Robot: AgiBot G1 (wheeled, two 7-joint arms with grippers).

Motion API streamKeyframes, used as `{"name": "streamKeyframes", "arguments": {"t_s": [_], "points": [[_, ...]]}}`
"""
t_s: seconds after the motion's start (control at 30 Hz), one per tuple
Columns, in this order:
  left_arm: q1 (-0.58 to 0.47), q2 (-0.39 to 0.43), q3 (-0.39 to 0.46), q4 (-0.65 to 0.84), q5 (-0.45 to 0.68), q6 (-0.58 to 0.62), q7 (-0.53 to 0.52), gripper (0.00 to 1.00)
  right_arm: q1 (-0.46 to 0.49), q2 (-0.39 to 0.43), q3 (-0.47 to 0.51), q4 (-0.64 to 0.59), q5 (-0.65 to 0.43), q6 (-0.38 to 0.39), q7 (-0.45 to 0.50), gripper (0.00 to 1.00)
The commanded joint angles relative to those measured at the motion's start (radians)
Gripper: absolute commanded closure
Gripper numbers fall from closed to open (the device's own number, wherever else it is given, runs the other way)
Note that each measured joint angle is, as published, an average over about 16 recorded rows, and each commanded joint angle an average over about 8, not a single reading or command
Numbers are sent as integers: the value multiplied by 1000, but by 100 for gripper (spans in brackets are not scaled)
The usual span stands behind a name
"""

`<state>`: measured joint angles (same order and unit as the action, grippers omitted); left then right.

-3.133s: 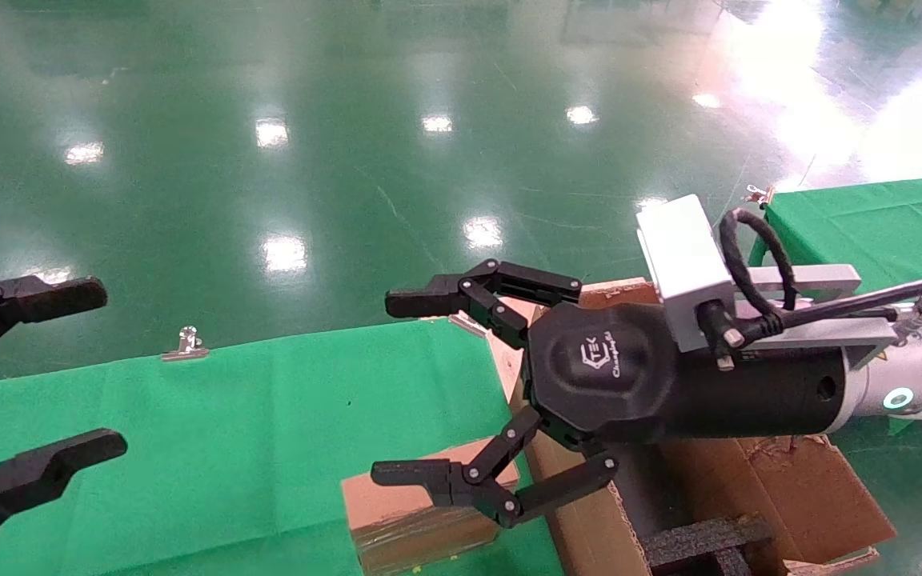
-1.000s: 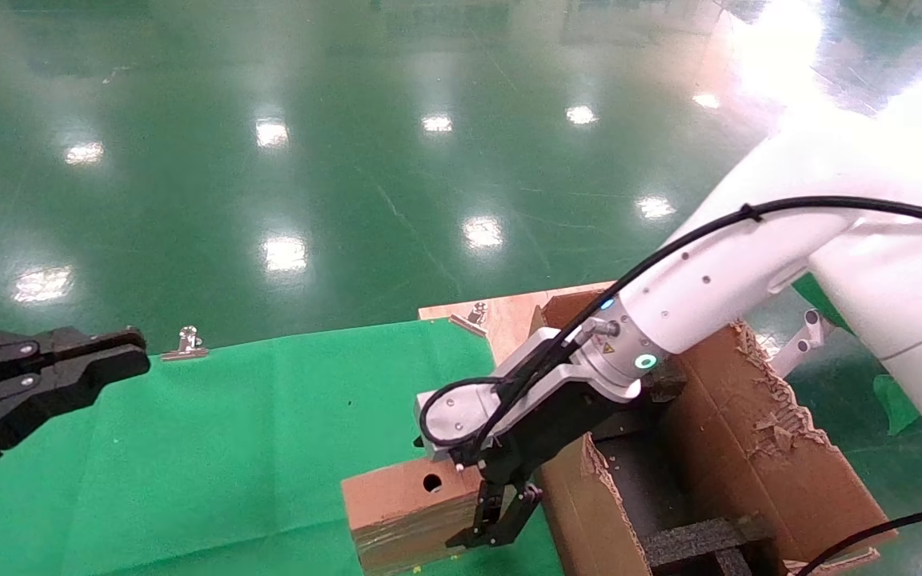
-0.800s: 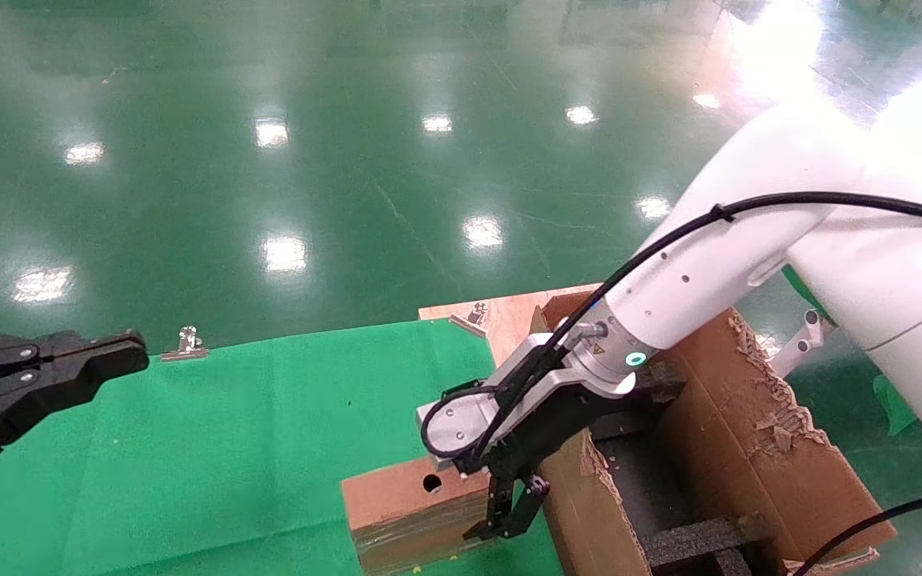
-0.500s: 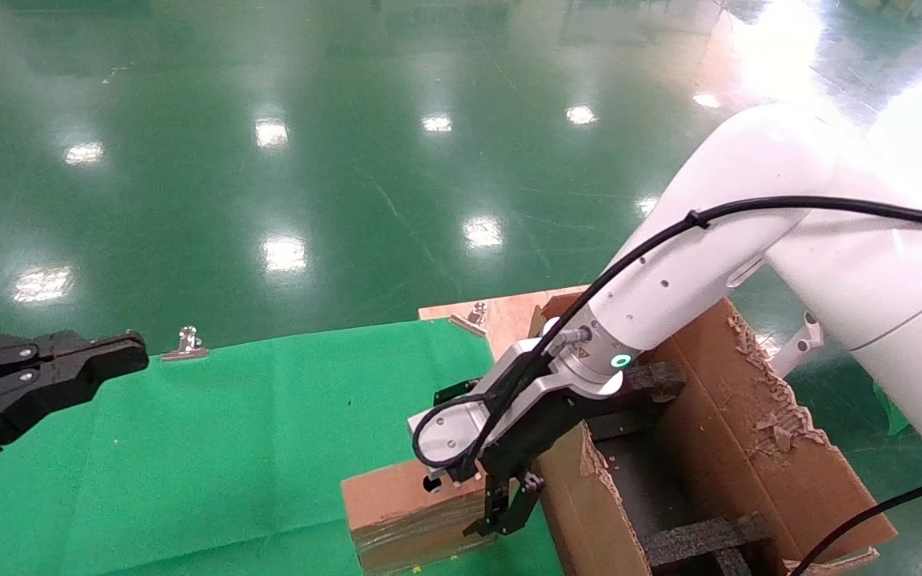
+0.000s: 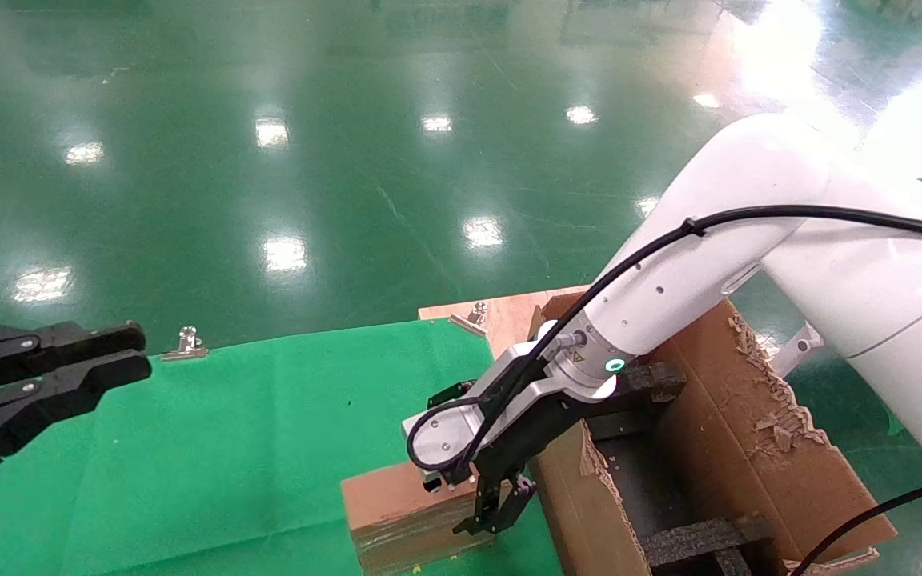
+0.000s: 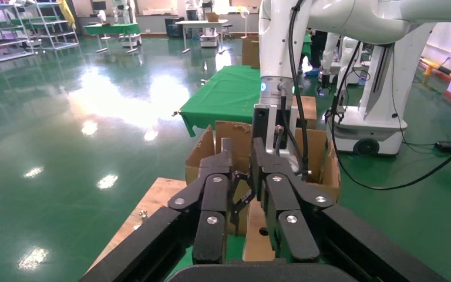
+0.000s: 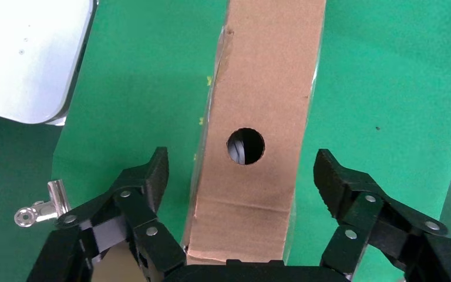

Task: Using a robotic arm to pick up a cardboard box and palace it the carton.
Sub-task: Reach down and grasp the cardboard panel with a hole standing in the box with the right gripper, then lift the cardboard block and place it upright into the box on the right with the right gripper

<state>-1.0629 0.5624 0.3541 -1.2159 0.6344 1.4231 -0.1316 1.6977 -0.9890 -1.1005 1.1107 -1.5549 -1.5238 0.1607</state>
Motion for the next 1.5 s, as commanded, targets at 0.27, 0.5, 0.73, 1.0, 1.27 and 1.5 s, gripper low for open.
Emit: {"name": "streamKeyframes", "arguments": {"t_s": [0.27, 0.5, 0.73, 1.0, 1.27, 1.5], "points": [[0, 0, 0, 0, 0, 0, 0, 0, -1, 1, 3, 0, 3, -1, 0, 100], [0, 0, 0, 0, 0, 0, 0, 0, -1, 2, 4, -1, 3, -1, 0, 100], [0, 0, 0, 0, 0, 0, 0, 0, -2, 2, 4, -1, 4, -2, 0, 100], [0, 0, 0, 0, 0, 0, 0, 0, 24, 1, 13, -28, 20, -17, 5, 100], [0, 0, 0, 0, 0, 0, 0, 0, 174, -13, 23, -150, 84, -59, -43, 100], [0, 0, 0, 0, 0, 0, 0, 0, 375, -20, -43, -275, 152, -71, -127, 100]]}}
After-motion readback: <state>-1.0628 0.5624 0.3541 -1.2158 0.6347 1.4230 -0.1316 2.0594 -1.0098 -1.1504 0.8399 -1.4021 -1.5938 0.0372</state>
